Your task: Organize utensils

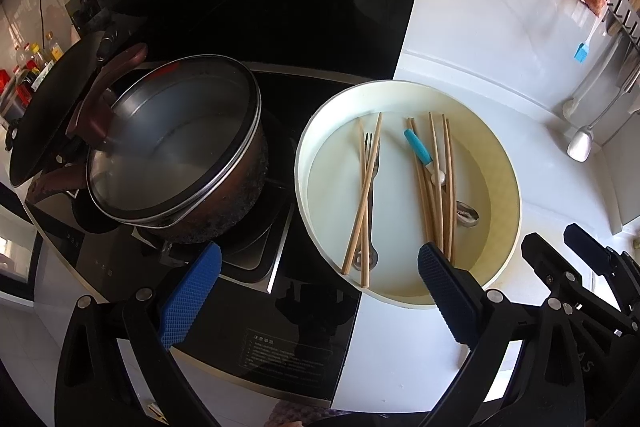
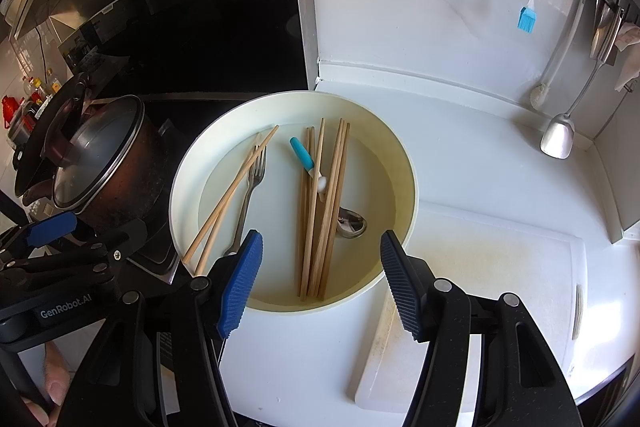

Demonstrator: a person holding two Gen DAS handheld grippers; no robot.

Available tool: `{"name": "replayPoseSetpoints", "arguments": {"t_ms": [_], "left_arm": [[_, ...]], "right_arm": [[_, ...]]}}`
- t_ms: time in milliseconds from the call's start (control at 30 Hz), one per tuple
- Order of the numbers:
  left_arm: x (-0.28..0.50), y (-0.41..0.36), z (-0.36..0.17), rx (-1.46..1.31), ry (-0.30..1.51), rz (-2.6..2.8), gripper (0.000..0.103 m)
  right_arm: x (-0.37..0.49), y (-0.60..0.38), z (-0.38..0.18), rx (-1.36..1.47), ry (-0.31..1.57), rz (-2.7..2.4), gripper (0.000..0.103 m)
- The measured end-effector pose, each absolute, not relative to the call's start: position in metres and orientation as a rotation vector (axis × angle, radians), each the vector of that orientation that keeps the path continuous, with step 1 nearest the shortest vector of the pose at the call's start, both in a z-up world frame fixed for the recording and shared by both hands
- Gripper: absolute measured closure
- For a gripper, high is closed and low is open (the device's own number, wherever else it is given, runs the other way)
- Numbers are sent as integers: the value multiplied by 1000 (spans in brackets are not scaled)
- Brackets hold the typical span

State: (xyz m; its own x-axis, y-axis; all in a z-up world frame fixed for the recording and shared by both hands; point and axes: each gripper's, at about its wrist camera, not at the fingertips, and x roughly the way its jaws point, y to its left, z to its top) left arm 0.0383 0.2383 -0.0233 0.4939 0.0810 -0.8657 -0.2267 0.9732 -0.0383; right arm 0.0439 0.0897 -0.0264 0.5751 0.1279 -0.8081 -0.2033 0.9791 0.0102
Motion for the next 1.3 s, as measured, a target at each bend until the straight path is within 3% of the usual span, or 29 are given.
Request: {"name": "replayPoseSetpoints", "arguments": {"t_ms": [1300], "left_arm": [[40, 234, -28, -102, 1044, 207, 6]], "right_arm": [[42, 87, -35, -86, 945, 210, 44]]}}
